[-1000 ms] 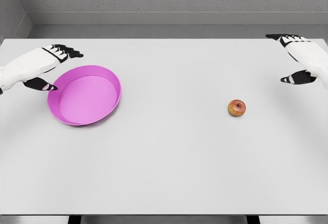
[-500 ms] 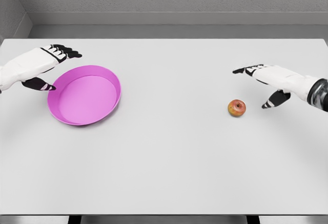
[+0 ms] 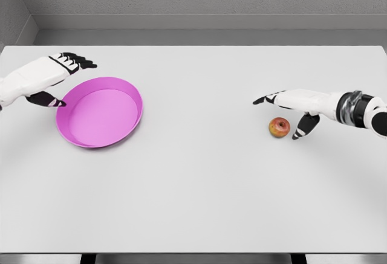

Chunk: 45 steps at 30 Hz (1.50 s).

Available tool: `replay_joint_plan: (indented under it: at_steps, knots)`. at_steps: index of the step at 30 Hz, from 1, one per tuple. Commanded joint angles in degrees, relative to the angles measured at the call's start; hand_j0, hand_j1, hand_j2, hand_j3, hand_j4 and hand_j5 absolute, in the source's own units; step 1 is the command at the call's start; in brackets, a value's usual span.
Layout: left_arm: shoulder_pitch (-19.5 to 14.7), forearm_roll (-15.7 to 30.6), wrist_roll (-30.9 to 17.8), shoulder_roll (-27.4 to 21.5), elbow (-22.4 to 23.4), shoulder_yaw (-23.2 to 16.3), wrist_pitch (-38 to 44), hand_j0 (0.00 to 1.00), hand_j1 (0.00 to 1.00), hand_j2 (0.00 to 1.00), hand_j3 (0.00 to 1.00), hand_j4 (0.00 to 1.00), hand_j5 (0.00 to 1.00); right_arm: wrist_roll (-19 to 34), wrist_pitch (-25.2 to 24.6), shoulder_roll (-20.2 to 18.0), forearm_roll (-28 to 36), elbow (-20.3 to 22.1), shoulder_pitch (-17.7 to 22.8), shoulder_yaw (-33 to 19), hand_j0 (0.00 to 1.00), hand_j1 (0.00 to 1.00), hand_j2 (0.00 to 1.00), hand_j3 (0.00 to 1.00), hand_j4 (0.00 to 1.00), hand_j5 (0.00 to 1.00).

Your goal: Put the apple on the plate with both arms

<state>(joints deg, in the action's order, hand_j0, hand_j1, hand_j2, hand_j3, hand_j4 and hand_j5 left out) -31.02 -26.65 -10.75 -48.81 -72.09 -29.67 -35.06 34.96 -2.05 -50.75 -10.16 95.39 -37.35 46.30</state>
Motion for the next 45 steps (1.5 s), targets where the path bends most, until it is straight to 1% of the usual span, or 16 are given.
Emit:
replay_joint_plan:
  at_steps: [1,3,16,17,18,19,20,21,22,26,32,39,45]
  knots:
    - [0.1,0.4,0.0,-0.1,-0.1,0.0,0.1,1.00,1.00,1.00,1.00,1.00,1.00,0.0,-0.1,0.6,0.1,-1.5,0.0,1.1,1.00,1.00,1.00,1.00,1.00,1.00]
    - [0.1,0.4,0.0,0.0,0.0,0.0,0.1,1.00,1.00,1.00,1.00,1.00,1.00,0.0,-0.2,0.6,0.1,-2.8,0.0,1.1,1.00,1.00,1.00,1.00,1.00,1.00]
    - [0.0,0.3,-0.1,0.1,0.2,0.2,0.1,1.00,1.00,1.00,1.00,1.00,1.00,0.0,-0.2,0.7,0.1,-3.5,0.0,2.6,1.00,1.00,1.00,1.00,1.00,1.00]
    - [0.0,0.3,-0.1,0.1,0.2,0.2,0.1,1.00,1.00,1.00,1.00,1.00,1.00,0.0,-0.2,0.7,0.1,-3.5,0.0,2.6,0.92,0.92,0.92,0.92,0.92,0.92]
    - [0.0,0.3,-0.1,0.1,0.1,0.2,0.1,1.00,1.00,1.00,1.00,1.00,1.00,0.0,-0.2,0.7,0.1,-3.5,0.0,2.6,0.80,0.80,0.80,0.80,0.80,0.80]
    - [0.0,0.3,-0.1,0.1,0.1,0.2,0.1,1.00,1.00,1.00,1.00,1.00,1.00,0.0,-0.2,0.7,0.1,-3.5,0.0,2.6,0.73,0.73,0.73,0.73,0.73,0.73]
    - [0.0,0.3,-0.1,0.1,0.1,0.2,0.1,1.00,1.00,1.00,1.00,1.00,1.00,0.0,-0.2,0.7,0.1,-3.5,0.0,2.6,0.63,0.63,0.63,0.63,0.63,0.63]
    - [0.0,0.3,-0.1,0.0,0.1,0.2,0.1,1.00,1.00,1.00,1.00,1.00,1.00,0.0,-0.2,0.7,0.1,-3.5,0.1,2.7,0.58,0.58,0.58,0.58,0.58,0.58]
    - [0.0,0.3,-0.1,-0.1,0.1,0.2,0.1,1.00,1.00,1.00,1.00,1.00,1.00,0.0,-0.2,0.7,0.1,-3.5,0.1,2.7,0.56,0.56,0.56,0.56,0.56,0.56]
    - [0.0,0.3,-0.1,-0.1,0.1,0.3,0.1,1.00,1.00,1.00,1.00,1.00,1.00,0.0,-0.2,0.7,0.1,-3.5,0.1,3.1,0.55,0.55,0.55,0.55,0.55,0.55]
    - [-0.1,0.3,-0.1,-0.1,0.0,0.5,0.1,1.00,1.00,1.00,1.00,1.00,1.00,0.0,-0.2,0.7,0.0,-3.5,0.0,3.5,0.47,0.47,0.47,0.47,0.47,0.47]
    - [-0.1,0.3,-0.1,-0.1,0.0,0.5,0.1,1.00,1.00,1.00,1.00,1.00,1.00,0.0,-0.2,0.7,-0.1,-3.1,-0.4,3.1,0.47,0.47,0.47,0.47,0.47,0.47]
    - [-0.1,0.4,-0.1,-0.1,0.0,0.5,0.1,1.00,1.00,1.00,1.00,1.00,1.00,0.0,-0.1,0.7,0.0,-2.7,-1.6,2.9,0.47,0.47,0.47,0.47,0.47,0.47]
